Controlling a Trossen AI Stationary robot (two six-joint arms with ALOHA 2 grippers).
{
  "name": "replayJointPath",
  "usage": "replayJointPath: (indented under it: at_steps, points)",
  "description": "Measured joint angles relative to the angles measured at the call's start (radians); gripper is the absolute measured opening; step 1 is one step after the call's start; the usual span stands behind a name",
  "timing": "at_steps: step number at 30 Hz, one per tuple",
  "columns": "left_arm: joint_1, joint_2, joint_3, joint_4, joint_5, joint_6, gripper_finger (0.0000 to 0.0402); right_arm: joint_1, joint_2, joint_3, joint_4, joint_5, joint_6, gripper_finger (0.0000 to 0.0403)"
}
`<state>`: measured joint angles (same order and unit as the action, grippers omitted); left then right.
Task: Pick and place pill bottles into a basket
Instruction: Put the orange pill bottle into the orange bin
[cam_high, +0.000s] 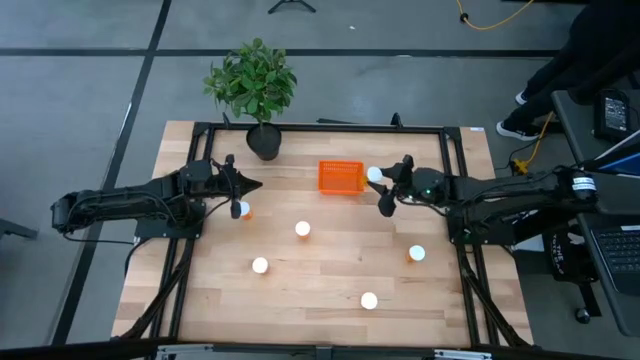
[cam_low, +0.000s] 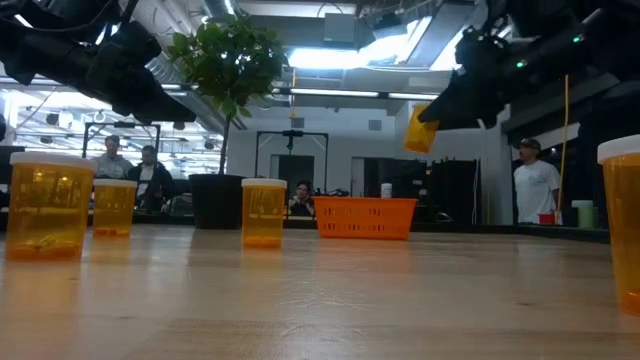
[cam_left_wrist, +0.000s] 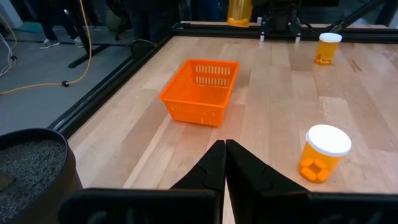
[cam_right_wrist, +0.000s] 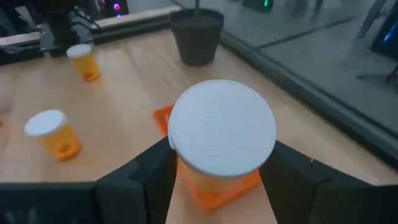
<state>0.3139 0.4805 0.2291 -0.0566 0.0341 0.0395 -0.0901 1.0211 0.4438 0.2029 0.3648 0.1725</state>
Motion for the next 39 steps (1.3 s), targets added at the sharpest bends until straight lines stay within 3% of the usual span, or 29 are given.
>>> replayJointPath:
  at_steps: [7,12,17,23,39]
  points:
    - [0.0,0.0,0.0,0.0,0.0,0.0,0.0006,-0.072,0.082,0.0,0.151,-0.093,-0.062,0.021]
    - [0.0,0.0,0.0,0.0,0.0,0.0,0.0006,-0.135,0.121,0.005,0.164,-0.121,-0.05,0.021]
    - [0.0,0.0,0.0,0.001,0.0,0.0,0.0006,-0.197,0.178,0.108,0.105,-0.252,-0.111,0.021]
    - [0.0,0.0,0.0,0.002,0.0,-0.018,0.0006,-0.243,0.272,0.251,-0.113,-0.254,-0.191,0.021]
    - [0.001,0.0,0.0,0.016,-0.016,0.026,0.0006,-0.252,0.39,0.254,-0.094,-0.263,-0.173,0.021]
